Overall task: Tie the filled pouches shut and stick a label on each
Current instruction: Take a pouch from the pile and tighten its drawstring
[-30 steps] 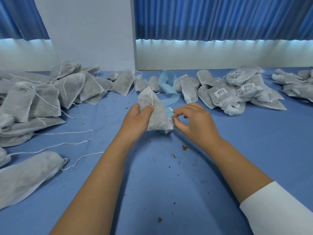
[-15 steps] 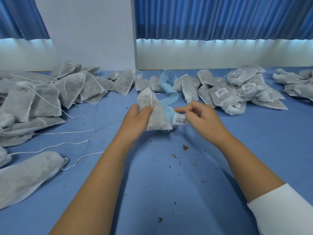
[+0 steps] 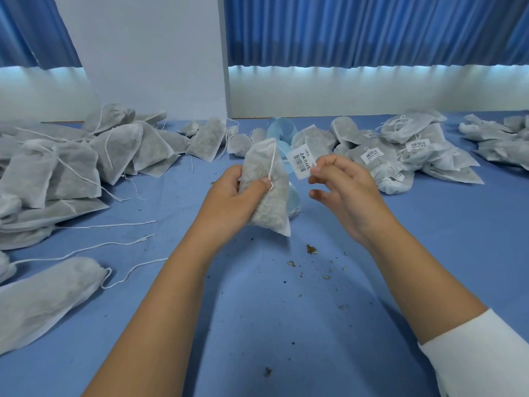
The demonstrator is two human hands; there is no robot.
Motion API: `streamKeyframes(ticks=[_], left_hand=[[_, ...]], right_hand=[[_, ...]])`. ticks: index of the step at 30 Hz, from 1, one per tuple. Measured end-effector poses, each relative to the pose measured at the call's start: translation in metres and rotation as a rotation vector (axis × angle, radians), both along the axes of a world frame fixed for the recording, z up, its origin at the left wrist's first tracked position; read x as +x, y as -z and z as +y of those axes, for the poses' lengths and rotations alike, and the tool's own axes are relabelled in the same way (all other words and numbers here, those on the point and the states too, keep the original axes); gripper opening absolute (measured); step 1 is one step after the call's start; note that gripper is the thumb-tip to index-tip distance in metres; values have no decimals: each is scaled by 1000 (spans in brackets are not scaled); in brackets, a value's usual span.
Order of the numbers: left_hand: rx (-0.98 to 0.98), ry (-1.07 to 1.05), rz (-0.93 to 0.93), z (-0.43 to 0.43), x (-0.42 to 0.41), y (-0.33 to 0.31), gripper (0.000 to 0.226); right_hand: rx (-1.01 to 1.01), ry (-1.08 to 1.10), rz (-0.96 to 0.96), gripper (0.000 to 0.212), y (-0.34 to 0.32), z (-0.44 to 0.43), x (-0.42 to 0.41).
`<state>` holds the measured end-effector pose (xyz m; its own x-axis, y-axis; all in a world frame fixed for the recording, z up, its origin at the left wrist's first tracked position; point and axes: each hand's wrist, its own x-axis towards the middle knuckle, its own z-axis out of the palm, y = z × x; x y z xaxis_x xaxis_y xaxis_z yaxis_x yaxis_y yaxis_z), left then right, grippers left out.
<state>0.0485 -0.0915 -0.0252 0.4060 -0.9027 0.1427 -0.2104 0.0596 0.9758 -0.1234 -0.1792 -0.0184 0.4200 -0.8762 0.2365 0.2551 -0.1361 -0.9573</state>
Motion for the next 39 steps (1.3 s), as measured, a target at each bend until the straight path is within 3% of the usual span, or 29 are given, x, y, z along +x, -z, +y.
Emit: streamKeyframes(ticks=[3,7,18,24,28,33,39], left_hand=[[39,19,-47,2,-3,-1,15],[68,72,-131,4,-6,-2,16],[126,128,-143,9,-5,-4,25],[125,63,-125,9,-5,-7,39],[125,48,-113,9,-5,-9,38],[121,74,-111,11,-5,-9,27],[131,119,-99,13,-11,-13,37]], right_hand=[[71,-195,-123,2,-9,4,-2],[42,-343,-130,3,-11,8,-1],[177,-348,-126,13,-11,7,-2],[204,-216,-119,13,-17,2,-7],[84,-170,32,29,-18,7,-7],[30,-273,214,26,-16,10,-6],[11,-189,336,22,-14,9,-4]])
